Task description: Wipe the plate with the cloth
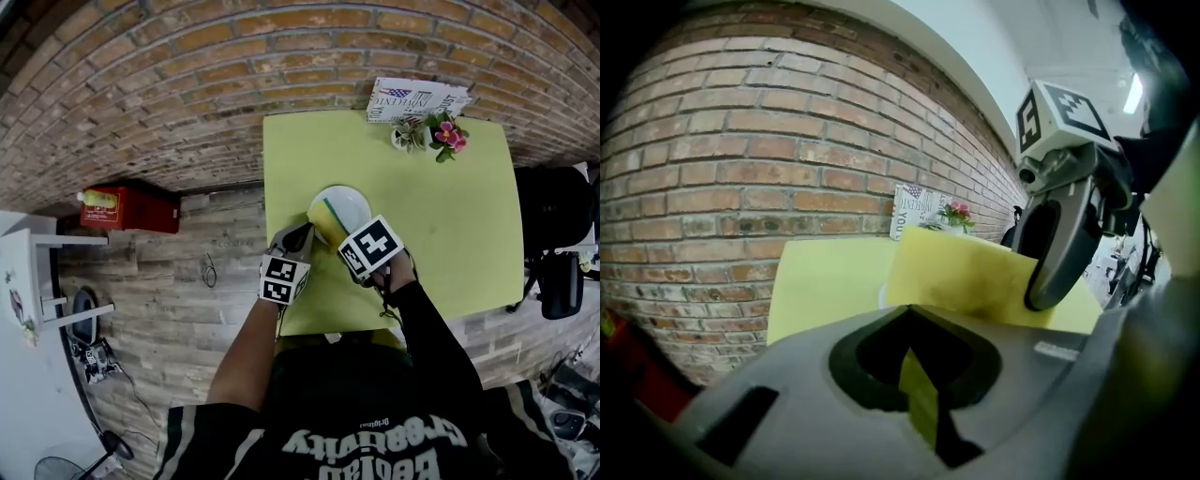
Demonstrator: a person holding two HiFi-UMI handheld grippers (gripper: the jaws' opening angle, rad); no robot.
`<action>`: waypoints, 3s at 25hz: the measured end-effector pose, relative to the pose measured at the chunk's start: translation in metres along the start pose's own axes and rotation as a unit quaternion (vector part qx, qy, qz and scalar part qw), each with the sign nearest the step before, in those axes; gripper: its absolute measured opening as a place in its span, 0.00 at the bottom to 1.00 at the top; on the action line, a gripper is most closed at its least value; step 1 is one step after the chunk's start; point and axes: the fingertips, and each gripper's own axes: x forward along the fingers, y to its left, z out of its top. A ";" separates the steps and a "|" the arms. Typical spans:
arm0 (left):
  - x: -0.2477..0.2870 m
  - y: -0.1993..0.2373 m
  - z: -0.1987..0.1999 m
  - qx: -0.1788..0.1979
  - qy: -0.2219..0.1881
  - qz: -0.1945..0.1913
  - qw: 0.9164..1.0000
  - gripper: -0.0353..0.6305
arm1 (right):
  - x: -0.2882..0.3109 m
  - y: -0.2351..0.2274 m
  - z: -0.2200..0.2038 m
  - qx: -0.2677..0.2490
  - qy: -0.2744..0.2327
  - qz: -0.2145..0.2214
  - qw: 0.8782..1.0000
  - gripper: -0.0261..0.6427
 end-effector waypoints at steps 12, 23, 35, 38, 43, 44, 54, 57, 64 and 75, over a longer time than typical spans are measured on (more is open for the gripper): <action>-0.002 -0.006 -0.006 0.044 0.019 0.002 0.999 0.06 | 0.013 0.002 -0.011 -0.005 0.035 0.001 0.999 0.23; -0.005 -0.005 -0.004 0.044 0.008 0.006 0.999 0.06 | 0.008 -0.011 -0.012 0.010 0.032 -0.011 0.999 0.23; -0.004 -0.006 -0.005 0.045 0.011 0.006 0.999 0.06 | -0.003 -0.036 -0.025 0.038 0.024 -0.027 0.999 0.23; -0.003 -0.006 -0.005 0.047 0.009 0.006 0.999 0.06 | -0.005 -0.042 -0.029 0.046 0.021 -0.030 0.998 0.23; -0.003 -0.003 -0.011 0.050 0.006 0.009 0.999 0.06 | -0.009 -0.050 -0.034 0.057 0.020 -0.038 0.997 0.23; -0.003 -0.003 -0.011 0.050 0.005 0.008 0.999 0.06 | -0.010 -0.052 -0.035 0.059 0.019 -0.040 0.997 0.23; -0.003 -0.004 -0.007 0.052 0.001 0.010 0.999 0.06 | -0.019 -0.068 -0.046 0.074 0.015 -0.057 0.996 0.24; -0.004 -0.005 -0.007 0.048 0.008 0.011 0.999 0.06 | -0.022 -0.073 -0.050 0.079 0.013 -0.061 0.995 0.23; -0.004 -0.005 -0.010 0.050 0.008 0.010 0.999 0.06 | -0.029 -0.084 -0.057 0.092 0.008 -0.071 0.993 0.24; -0.005 -0.005 -0.009 0.052 0.011 0.010 0.999 0.06 | -0.035 -0.100 -0.068 0.112 0.004 -0.090 0.990 0.24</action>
